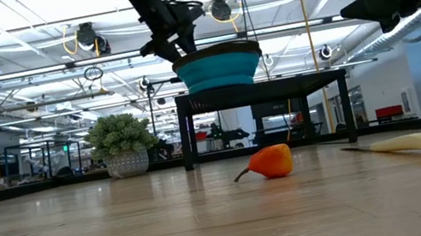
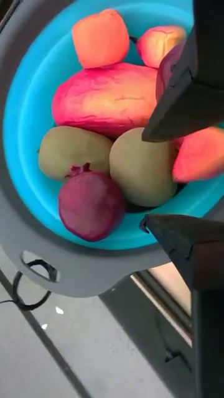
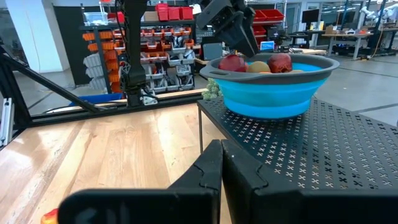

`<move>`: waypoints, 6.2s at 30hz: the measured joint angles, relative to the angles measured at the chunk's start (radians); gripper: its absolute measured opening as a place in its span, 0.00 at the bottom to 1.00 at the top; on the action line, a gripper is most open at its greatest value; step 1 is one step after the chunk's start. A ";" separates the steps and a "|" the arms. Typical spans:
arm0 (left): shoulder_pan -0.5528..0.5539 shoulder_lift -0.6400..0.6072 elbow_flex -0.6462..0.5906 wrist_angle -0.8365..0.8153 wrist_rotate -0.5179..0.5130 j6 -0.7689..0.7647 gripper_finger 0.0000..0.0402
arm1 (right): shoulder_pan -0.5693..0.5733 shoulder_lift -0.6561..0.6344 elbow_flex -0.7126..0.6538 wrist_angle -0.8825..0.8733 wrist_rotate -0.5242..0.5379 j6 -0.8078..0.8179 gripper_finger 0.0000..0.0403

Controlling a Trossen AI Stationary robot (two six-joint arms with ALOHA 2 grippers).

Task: Pick & Place Fruit
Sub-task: Put the orange peach into the blue strainer bowl on the shelf

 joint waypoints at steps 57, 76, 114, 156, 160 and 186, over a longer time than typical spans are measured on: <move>-0.708 -0.134 0.000 0.173 0.045 0.178 0.53 | 0.000 0.000 0.000 0.000 0.000 0.000 0.00; -0.780 0.088 0.000 0.163 0.070 0.205 0.53 | 0.000 0.000 0.000 -0.009 0.000 0.000 0.00; -0.719 0.262 -0.086 0.085 0.113 0.267 0.53 | 0.000 0.000 0.000 -0.016 0.000 0.000 0.00; -0.717 0.276 -0.269 0.368 0.123 0.304 0.53 | 0.000 0.000 0.000 -0.016 0.000 0.000 0.00; -0.722 0.312 -0.269 0.387 0.148 0.307 0.53 | 0.000 0.000 0.000 -0.018 -0.001 0.000 0.00; -0.723 0.328 -0.269 0.382 0.101 0.305 0.49 | 0.000 0.000 0.000 -0.049 0.000 0.000 0.00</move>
